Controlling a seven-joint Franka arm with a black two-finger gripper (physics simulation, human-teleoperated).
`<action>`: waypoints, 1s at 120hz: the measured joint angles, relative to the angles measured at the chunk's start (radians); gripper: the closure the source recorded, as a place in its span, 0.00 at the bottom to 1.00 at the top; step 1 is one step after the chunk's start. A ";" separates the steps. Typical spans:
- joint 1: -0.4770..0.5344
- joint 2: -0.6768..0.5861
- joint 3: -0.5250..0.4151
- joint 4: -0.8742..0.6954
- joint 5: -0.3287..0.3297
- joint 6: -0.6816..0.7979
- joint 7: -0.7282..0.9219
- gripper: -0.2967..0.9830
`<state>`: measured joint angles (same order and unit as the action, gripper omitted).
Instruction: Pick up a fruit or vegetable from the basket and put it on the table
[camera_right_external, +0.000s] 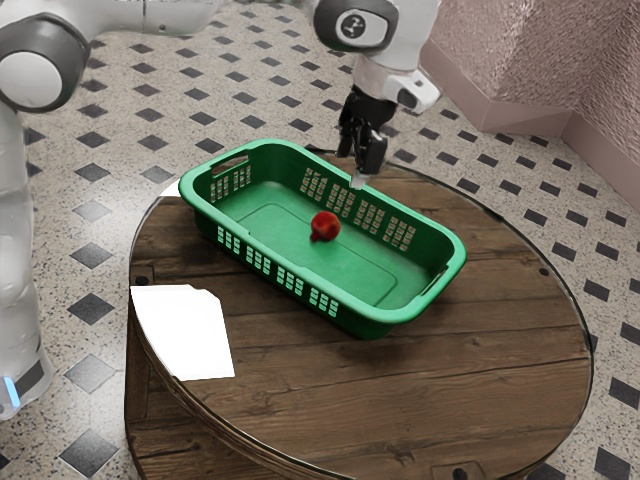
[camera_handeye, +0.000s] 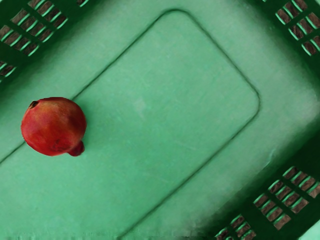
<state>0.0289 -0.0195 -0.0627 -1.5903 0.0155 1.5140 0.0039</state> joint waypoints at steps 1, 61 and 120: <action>-0.001 -0.002 0.000 -0.008 -0.001 0.003 0.000 0.23; -0.017 0.063 0.050 -0.147 0.070 0.073 -0.030 0.23; 0.018 0.152 0.126 -0.138 0.160 0.059 -0.060 0.23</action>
<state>0.0465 0.1320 0.0632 -1.7279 0.1751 1.5728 -0.0557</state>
